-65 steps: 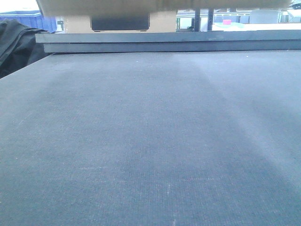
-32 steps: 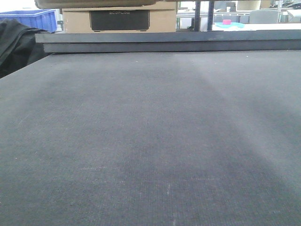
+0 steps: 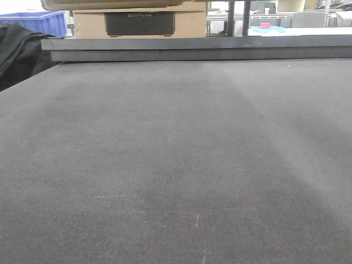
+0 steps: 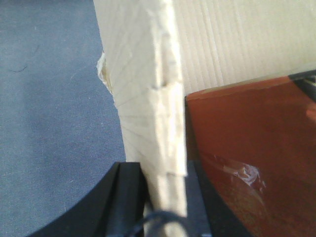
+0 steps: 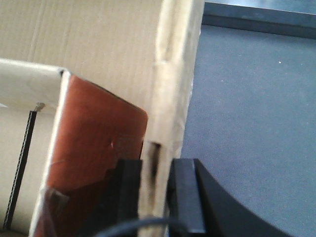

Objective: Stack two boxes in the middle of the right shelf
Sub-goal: 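Lift the stacked boxes off the table with both grippers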

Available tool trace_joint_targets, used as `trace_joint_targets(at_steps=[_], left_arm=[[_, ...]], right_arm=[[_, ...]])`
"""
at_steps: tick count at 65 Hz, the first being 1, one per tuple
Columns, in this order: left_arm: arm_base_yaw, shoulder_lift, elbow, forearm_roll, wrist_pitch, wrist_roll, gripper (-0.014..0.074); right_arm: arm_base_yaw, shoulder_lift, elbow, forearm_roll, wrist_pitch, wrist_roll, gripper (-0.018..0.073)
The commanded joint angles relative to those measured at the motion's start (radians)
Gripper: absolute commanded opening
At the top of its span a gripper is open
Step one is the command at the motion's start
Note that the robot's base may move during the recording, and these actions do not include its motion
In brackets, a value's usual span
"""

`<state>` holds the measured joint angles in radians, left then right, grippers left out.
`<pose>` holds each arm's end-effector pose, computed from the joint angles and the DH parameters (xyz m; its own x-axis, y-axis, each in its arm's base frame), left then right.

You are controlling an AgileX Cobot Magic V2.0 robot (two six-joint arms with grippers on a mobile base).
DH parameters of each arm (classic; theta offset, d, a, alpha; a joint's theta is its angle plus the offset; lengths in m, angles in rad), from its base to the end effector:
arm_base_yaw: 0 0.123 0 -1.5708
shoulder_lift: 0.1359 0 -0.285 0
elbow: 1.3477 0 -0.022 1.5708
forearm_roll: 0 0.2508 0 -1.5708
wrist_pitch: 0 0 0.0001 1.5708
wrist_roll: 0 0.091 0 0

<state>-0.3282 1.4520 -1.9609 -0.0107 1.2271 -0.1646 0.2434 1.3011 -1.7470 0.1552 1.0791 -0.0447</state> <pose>0.2586 -0.0890 0.5132 -0.6058 0.0294 -0.7951 0.2319 0.9625 -0.1410 0.2338 0.0709 0.5053 -0.5098 -0.0970 -0.8548 -0.3375 0.9365 0.0950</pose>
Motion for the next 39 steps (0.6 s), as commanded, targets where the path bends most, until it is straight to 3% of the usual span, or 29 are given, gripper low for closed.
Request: trace_joint_targets(at_steps=[1,39], left_arm=[[0.004,-0.022,-0.017,0.019,-0.025,0.004,-0.0111],[0.004,-0.022,-0.017,0.019,-0.025,0.004,-0.0111]], right_arm=[[-0.011,-0.009,-0.007,-0.054,-0.055,-0.004,-0.0154],[-0.011,-0.009,-0.007,-0.054,-0.055,-0.004,-0.0154]])
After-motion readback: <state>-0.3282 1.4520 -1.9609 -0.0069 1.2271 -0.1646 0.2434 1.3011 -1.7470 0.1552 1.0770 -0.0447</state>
